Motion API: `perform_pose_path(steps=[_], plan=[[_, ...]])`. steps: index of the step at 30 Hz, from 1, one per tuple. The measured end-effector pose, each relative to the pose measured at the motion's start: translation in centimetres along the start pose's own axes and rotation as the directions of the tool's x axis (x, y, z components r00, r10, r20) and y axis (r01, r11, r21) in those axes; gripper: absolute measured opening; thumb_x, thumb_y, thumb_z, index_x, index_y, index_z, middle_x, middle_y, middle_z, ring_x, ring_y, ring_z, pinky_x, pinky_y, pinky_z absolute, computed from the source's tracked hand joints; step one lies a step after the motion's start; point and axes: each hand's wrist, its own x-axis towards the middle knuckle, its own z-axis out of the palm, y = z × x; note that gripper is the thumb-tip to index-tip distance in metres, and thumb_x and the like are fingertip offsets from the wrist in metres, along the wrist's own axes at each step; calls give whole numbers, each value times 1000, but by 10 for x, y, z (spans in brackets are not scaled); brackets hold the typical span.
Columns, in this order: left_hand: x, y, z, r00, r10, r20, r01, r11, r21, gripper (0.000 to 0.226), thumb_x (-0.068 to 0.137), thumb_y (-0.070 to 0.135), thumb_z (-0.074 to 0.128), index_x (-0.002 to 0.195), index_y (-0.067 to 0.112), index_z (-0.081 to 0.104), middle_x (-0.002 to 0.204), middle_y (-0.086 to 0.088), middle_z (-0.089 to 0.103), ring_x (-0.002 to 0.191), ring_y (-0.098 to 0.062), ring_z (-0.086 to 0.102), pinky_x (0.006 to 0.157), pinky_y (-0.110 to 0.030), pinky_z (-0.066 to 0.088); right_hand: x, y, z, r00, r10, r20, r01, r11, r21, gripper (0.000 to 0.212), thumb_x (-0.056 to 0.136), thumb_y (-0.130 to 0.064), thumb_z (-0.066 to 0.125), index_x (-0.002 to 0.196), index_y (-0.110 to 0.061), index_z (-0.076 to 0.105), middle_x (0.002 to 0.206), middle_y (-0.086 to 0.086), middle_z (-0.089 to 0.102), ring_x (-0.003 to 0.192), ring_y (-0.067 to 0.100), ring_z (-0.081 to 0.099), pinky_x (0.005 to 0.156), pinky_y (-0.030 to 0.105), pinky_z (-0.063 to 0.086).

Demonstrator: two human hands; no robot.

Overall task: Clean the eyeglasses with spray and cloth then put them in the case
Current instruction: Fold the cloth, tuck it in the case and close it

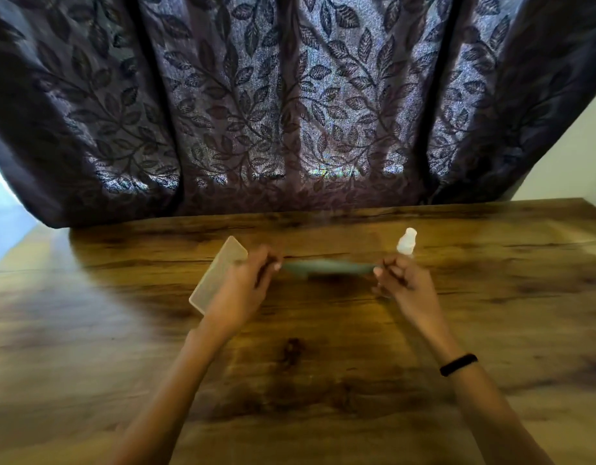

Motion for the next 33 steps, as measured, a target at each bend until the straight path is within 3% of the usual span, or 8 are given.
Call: perform_pose_path(steps=[1, 4, 8, 13, 20, 24, 29, 33], plan=[[-10, -1, 5, 997, -4, 71, 1, 999, 41, 11, 91, 16, 51, 98, 25, 52, 86, 2, 65, 69, -2, 60, 62, -18, 49, -6, 9, -4, 999, 32, 39, -30, 999, -44, 9, 88, -2, 51, 93, -7, 58, 89, 6, 65, 74, 6, 65, 57, 10, 51], [-33, -5, 18, 972, -38, 234, -1, 987, 163, 14, 93, 23, 47, 106, 21, 53, 93, 1, 67, 72, -5, 63, 64, -23, 54, -22, 30, -11, 987, 118, 111, -94, 974, -204, 12, 87, -6, 54, 87, -17, 59, 87, 3, 65, 82, 17, 65, 65, 20, 54], [-44, -5, 24, 945, -55, 321, -37, 961, 273, 19, 96, 32, 37, 112, 25, 46, 93, 1, 67, 73, -10, 65, 66, -31, 56, -35, 41, -15, 983, 135, 121, -93, 950, -297, 17, 87, -9, 56, 82, -25, 59, 84, 1, 65, 81, 17, 62, 66, 22, 53], [-42, 0, 26, 931, -90, 354, -55, 923, 380, 24, 97, 35, 31, 117, 26, 39, 97, 1, 66, 76, -12, 65, 67, -31, 56, -35, 40, -13, 987, 115, 114, -57, 905, -422, 21, 88, -13, 57, 79, -31, 56, 79, -3, 62, 75, 18, 58, 69, 35, 49], [-36, 10, 22, 897, -148, 417, -51, 901, 430, 17, 97, 33, 32, 110, 24, 40, 95, -3, 65, 80, -19, 64, 69, -35, 54, -33, 36, -9, 981, 134, 140, -35, 833, -552, 14, 87, -12, 59, 83, -25, 57, 86, 0, 65, 84, 15, 60, 77, 31, 49], [-34, 16, 21, 856, -179, 485, -46, 908, 416, 13, 95, 29, 39, 102, 22, 47, 94, -3, 64, 81, -20, 62, 64, -29, 43, -35, 33, -13, 963, 192, 188, -58, 833, -551, 13, 87, -11, 59, 84, -24, 58, 83, -4, 63, 84, 14, 60, 81, 33, 51], [-29, 13, 22, 774, -241, 586, 38, 941, 336, 7, 91, 26, 47, 86, 30, 49, 85, 10, 56, 61, -3, 49, 56, -23, 36, -35, 32, -18, 954, 211, 211, -62, 832, -552, 24, 86, -11, 60, 76, -32, 55, 77, -13, 60, 77, 8, 57, 73, 26, 45], [-21, 3, 26, 786, -273, 554, 100, 941, 322, 9, 91, 26, 48, 85, 33, 46, 86, 9, 56, 77, -7, 52, 58, -21, 35, -30, 33, -13, 964, 209, 167, -86, 833, -547, 17, 87, -14, 59, 80, -29, 58, 84, -3, 64, 81, 15, 59, 75, 34, 50]])
